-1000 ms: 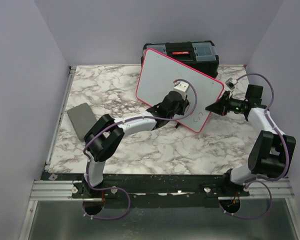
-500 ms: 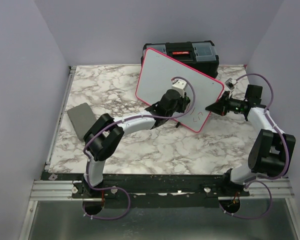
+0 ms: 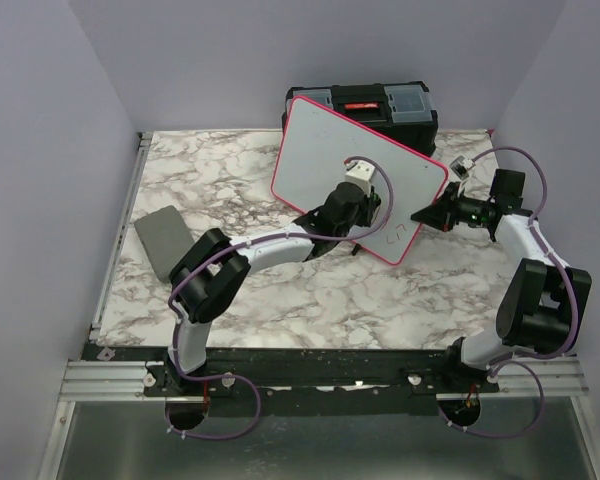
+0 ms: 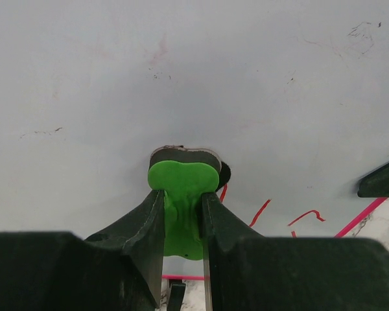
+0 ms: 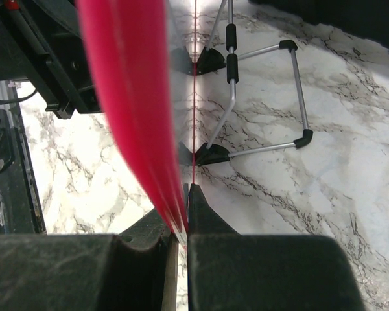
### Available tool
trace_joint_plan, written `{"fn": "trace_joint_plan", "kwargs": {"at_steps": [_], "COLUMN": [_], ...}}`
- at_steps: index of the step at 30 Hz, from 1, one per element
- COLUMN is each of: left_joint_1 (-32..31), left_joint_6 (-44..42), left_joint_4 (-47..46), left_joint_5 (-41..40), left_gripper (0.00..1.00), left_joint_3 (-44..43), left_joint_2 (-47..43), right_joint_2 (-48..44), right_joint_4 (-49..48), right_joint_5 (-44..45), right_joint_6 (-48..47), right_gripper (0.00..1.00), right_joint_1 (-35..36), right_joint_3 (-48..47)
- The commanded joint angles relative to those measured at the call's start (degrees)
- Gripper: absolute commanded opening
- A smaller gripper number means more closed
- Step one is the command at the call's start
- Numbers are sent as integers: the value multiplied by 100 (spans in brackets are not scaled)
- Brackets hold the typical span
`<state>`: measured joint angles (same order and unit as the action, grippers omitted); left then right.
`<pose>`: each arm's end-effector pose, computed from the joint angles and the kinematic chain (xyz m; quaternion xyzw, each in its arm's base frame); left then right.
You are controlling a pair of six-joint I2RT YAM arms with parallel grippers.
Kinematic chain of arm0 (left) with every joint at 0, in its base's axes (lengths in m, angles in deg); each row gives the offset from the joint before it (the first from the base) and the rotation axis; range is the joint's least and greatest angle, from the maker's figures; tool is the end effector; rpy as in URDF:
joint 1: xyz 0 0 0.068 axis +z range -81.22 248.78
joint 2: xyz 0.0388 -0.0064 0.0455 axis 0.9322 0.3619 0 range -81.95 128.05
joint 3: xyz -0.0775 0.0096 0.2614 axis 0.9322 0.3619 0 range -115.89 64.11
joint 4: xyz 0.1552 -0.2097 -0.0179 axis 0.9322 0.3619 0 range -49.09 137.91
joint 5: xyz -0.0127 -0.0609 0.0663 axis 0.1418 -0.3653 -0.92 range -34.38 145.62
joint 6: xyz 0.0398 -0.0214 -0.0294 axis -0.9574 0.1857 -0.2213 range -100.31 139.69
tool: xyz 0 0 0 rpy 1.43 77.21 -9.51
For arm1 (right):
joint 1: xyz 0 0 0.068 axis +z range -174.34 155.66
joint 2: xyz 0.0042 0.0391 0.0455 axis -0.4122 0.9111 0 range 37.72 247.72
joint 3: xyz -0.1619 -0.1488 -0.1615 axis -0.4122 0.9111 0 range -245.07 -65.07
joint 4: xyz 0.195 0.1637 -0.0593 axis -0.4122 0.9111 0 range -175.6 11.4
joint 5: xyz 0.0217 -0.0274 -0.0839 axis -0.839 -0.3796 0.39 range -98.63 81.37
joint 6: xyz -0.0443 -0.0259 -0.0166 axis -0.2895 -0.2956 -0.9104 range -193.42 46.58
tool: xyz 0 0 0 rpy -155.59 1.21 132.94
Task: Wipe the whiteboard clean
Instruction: Erase the whiteboard at the whiteboard stand.
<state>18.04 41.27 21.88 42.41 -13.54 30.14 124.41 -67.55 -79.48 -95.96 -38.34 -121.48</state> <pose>0.2974 -0.3511 0.2403 0.1315 0.7823 -0.2813 0.5399 0.3025 -0.0408 0.2413 -0.2623 0.7441 0.4236 0.4450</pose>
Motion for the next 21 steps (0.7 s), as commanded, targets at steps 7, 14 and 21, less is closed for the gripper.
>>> {"fn": "trace_joint_plan", "kwargs": {"at_steps": [7, 14, 21], "left_joint_1": [499, 506, 312], "left_joint_6": [-25, 303, 304], "left_joint_4": [158, -147, -359], "left_joint_5": [-69, -25, 18], "left_gripper": [0, 0, 0], "left_joint_3": [-392, 193, 688], "left_joint_2": [91, 146, 111], "right_joint_2": [-41, -23, 13], "right_joint_4": [446, 479, 481], "right_joint_5": [-581, -588, -580], "right_joint_6": [39, 22, 8], "right_gripper": [1, 1, 1], "right_joint_1": [90, 88, 90], "right_joint_3": [-144, -152, -152]}}
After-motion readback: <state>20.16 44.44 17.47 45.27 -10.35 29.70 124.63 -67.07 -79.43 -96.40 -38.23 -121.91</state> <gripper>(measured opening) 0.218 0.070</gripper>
